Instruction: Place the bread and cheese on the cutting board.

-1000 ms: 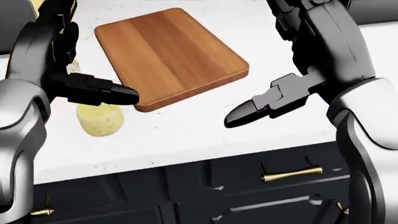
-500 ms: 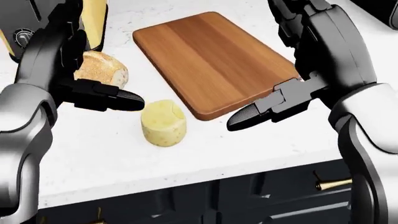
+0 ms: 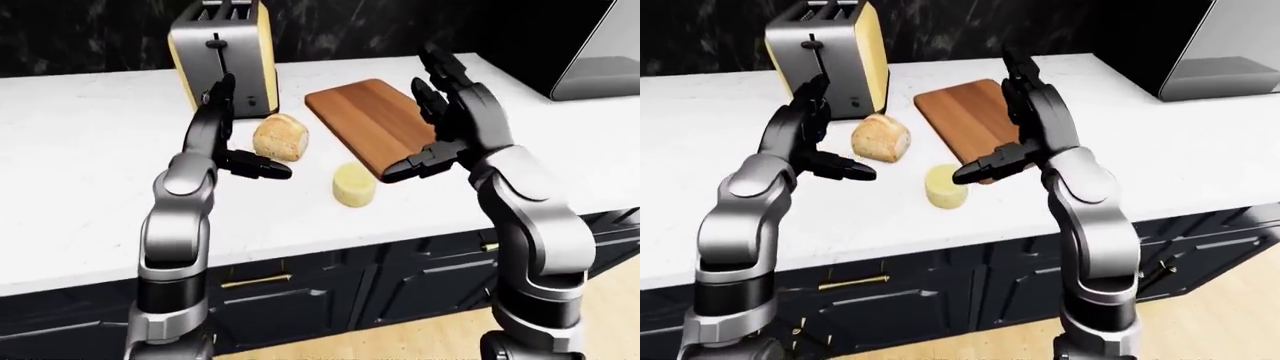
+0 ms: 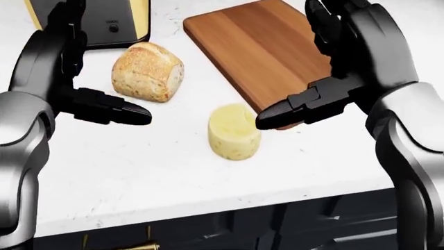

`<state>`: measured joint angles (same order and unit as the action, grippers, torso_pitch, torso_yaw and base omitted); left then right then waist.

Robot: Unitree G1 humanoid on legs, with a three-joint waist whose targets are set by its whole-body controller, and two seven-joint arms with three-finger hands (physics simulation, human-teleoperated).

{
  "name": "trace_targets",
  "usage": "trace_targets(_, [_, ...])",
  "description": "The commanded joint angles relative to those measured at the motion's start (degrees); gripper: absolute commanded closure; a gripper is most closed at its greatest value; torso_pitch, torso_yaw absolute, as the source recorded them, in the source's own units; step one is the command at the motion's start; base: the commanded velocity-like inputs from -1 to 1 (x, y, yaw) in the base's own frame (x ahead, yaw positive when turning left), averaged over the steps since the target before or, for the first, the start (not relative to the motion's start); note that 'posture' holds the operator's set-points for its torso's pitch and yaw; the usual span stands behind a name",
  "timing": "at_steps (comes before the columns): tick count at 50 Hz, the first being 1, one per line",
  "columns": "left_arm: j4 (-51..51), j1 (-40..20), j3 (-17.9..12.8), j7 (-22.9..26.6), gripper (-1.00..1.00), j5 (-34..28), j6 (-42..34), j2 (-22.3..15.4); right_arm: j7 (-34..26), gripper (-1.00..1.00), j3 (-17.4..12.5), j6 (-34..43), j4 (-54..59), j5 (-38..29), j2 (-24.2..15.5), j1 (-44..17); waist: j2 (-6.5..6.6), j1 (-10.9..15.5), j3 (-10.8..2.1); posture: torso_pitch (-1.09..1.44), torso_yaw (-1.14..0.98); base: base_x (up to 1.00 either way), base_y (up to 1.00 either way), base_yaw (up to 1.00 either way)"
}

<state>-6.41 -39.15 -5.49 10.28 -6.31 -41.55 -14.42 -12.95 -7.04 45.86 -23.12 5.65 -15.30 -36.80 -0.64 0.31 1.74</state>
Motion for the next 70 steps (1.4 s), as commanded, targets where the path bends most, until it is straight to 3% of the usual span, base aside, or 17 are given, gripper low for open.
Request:
trace_targets(1, [-2.27, -1.8, -0.18, 2.06, -1.0, -1.64, 2.65, -0.42, -2.44, -1.0, -1.13, -2.29, -1.16, -0.64, -1.6, -3.04, 0.1, -0.06, -1.74, 0.0, 0.0, 0.0, 0.0, 0.0])
trace_targets(7, [-1.38, -1.9, 0.41, 9.97, -1.0, -5.73, 6.2, -2.37, -10.38, -1.0, -0.77, -6.04, 5.25, -4.66, -5.94, -8.8, 0.15, -0.12, -1.61, 0.0, 0.0, 0.0, 0.0, 0.0])
trace_targets(11, [0.1, -4.29, -0.21, 13.71, -1.0, -7.95, 7.84, -3.32, -19.73, -1.0, 0.45, -9.65, 9.94, -7.22, -8.11, -12.01, 0.07, -0.26, -1.58, 0.0, 0.0, 0.0, 0.0, 0.0])
trace_targets(16, [1.33, -5.57, -0.75, 17.37, -1.0, -10.46, 10.08, -4.1, -33.5, -1.0, 1.95, -25.95, 18.92, -15.05, -10.49, -15.25, 0.2, -0.52, -1.37, 0.0, 0.0, 0.0, 0.0, 0.0])
trace_targets(22, [-0.27, -3.72, -1.16, 17.4, -1.0, -11.72, 10.05, -2.75, -46.67, -1.0, 2.59, -42.18, 27.31, -19.21, -9.12, -22.02, 0.78, -0.87, -1.28, 0.0, 0.0, 0.0, 0.0, 0.0])
trace_targets(28, [-3.44, -1.33, -1.53, 17.74, -1.0, -11.6, 8.72, -2.16, -56.31, -1.0, 4.32, -51.39, 32.28, -22.08, -6.43, -25.8, 1.13, -1.34, -0.93, 0.0, 0.0, 0.0, 0.0, 0.0])
trace_targets(31, [-4.79, -0.6, -1.82, 17.86, -1.0, -11.3, 7.95, -2.28, -59.39, -1.0, 4.25, -52.27, 32.58, -22.9, -4.88, -26.57, 1.16, -1.5, -0.9, 0.0, 0.0, 0.0, 0.0, 0.0])
trace_targets(37, [-5.71, 0.09, -2.16, 17.59, -1.0, -10.95, 7.22, -2.65, -62.28, -1.0, 4.33, -54.78, 35.24, -23.38, -3.68, -28.32, 1.32, -1.45, -0.73, 0.0, 0.0, 0.0, 0.0, 0.0])
trace_targets(41, [-5.95, 0.61, -1.99, 17.29, -1.0, -10.93, 7.0, -2.43, -62.93, -0.44, 4.37, -56.44, 37.57, -23.69, -3.16, -29.46, 1.46, -1.47, -0.68, 0.0, 0.0, 0.0, 0.0, 0.0])
trace_targets(44, [-5.96, 0.65, -1.99, 17.26, -1.0, -10.88, 6.91, -2.44, -62.9, -0.31, 4.5, -56.85, 37.81, -23.93, -2.64, -29.3, 1.49, -1.46, -0.69, 0.0, 0.0, 0.0, 0.0, 0.0])
trace_targets(52, [-6.67, 1.49, -2.02, 17.25, -1.0, -10.73, 6.7, -2.28, -63.06, -0.44, 4.82, -57.66, 38.64, -24.4, -1.82, -29.41, 1.58, -1.45, -0.69, 0.0, 0.0, 0.0, 0.0, 0.0])
trace_targets(63, [-6.72, 1.94, -1.76, 17.03, -1.0, -10.7, 6.94, -1.91, -63.94, -0.36, 4.98, -56.63, 34.91, -24.85, -1.03, -25.19, 1.45, -1.24, -0.91, 0.0, 0.0, 0.0, 0.0, 0.0])
trace_targets(65, [-6.8, 2.1, -1.81, 17.0, -1.0, -10.69, 6.99, -1.86, -64.11, -0.31, 5.13, -56.79, 34.36, -25.0, -0.83, -24.16, 1.45, -1.23, -0.94, 0.0, 0.0, 0.0, 0.0, 0.0])
trace_targets(70, [-6.93, 2.26, -1.84, 17.04, -1.0, -10.66, 6.94, -1.84, -63.58, 0.04, 5.11, -57.29, 35.62, -25.23, -0.55, -24.49, 1.51, -1.24, -1.1, 0.0, 0.0, 0.0, 0.0, 0.0])
